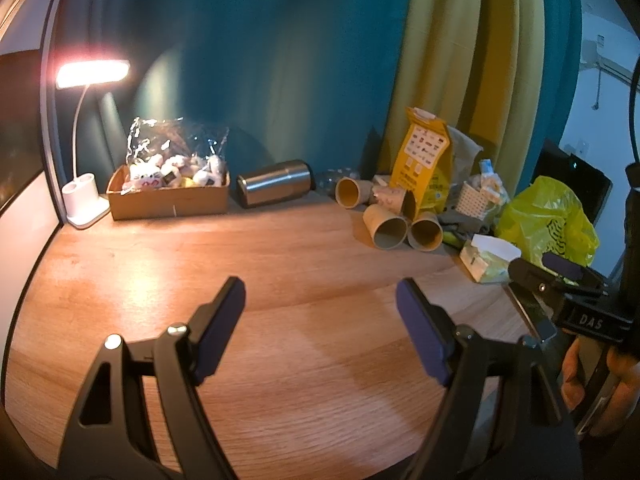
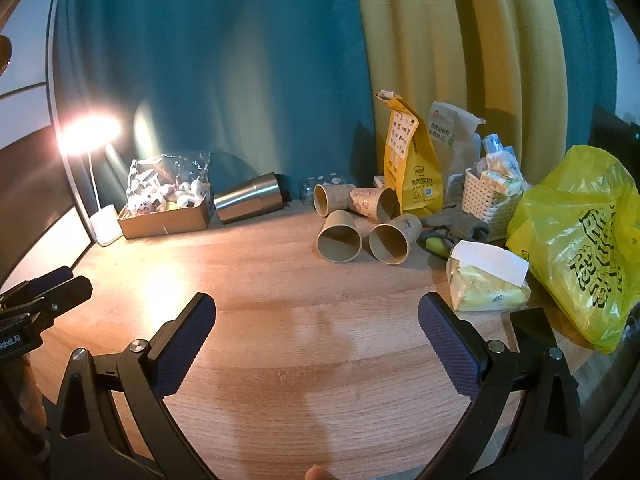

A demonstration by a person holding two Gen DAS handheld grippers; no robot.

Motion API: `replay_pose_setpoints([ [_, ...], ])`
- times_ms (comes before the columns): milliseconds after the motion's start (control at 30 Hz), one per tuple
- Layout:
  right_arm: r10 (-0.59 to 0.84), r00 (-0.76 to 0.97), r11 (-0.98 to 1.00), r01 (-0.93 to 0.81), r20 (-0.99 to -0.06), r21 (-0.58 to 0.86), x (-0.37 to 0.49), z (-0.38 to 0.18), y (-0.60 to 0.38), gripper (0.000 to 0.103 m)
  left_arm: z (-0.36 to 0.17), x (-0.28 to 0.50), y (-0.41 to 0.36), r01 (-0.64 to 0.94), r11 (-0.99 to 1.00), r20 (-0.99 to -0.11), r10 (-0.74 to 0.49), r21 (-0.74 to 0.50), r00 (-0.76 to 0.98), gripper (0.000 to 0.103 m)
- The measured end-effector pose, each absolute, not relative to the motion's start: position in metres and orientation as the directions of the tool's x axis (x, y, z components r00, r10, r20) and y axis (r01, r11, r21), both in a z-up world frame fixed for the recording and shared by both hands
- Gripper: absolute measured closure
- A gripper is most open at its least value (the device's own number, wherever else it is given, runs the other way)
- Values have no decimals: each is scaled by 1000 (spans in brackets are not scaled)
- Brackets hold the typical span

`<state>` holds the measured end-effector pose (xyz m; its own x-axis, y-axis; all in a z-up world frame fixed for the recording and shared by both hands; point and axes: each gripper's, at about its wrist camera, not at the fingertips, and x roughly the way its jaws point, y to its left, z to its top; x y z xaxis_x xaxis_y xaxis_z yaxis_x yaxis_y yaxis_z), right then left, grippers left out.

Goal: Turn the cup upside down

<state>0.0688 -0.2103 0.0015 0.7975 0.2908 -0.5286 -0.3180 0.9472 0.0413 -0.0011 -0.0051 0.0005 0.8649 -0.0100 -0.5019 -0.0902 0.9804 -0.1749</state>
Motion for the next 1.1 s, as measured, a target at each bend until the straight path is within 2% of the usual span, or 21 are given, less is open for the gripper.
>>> replay_pose_setpoints([
  [700, 288, 796, 948, -314, -533, 44, 74, 2, -212, 0, -2, 10, -6, -77, 983, -526, -23, -169, 850, 24],
  [800, 290, 794, 948, -315, -534, 45, 75, 2, -212, 0, -1, 10, -6, -75, 985, -506, -15, -157, 862, 24],
  [967, 291, 794, 948, -316, -534, 47, 76, 2, -213, 0, -2, 11, -6, -85, 986, -543, -6, -143, 840, 24],
  [1100, 293, 793, 947, -317, -535, 49, 78, 3, -212, 0, -2, 12, -6, -84, 986, -540, -7, -143, 842, 24],
])
